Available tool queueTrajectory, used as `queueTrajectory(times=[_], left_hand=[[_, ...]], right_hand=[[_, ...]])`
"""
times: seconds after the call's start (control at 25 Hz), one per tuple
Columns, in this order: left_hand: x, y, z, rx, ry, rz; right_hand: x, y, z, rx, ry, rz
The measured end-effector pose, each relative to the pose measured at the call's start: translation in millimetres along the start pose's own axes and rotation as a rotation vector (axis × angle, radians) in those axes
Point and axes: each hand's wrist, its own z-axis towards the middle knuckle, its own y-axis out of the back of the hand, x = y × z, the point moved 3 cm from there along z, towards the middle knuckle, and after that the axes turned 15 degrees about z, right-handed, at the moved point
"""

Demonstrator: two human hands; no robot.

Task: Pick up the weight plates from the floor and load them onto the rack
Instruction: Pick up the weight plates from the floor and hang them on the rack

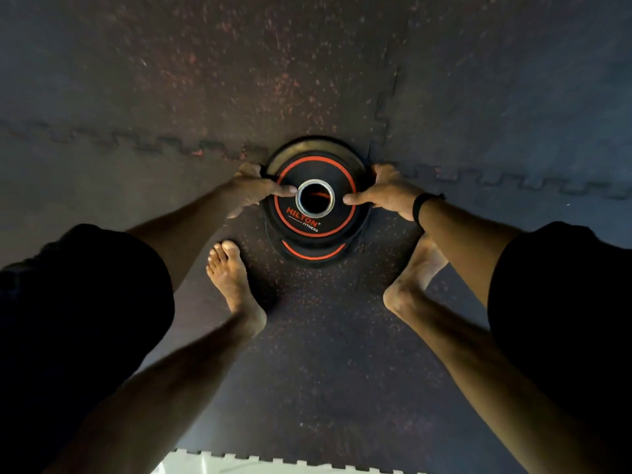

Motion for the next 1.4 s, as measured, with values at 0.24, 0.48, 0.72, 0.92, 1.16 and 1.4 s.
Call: queueTrajectory(times=[0.24, 0.48, 0.72, 0.92, 1.16, 1.4], left_hand=[[21, 30, 20, 0.125, 0.006, -0.468], [-28, 231, 4, 0.625, 0.369, -0.675], [19, 541, -90, 0.775, -0.076, -0.712], [154, 762, -105, 0.412, -0.022, -0.949], [363, 985, -124, -0.259, 0.164, -0.959], [579, 1136, -176, -0.792, 0.35, -0.92]], right_hand=[[-2, -9, -20, -0.036, -0.001, 0.082], [43, -4, -170, -0.041, 0.06, 0.026], [197, -41, -437, 0.055, 0.259, -0.167], [355, -142, -608, 0.221, 0.66, -0.445], [503, -330, -795, 0.545, 1.204, -0.522], [572, -552, -972, 0.927, 1.516, -0.47]])
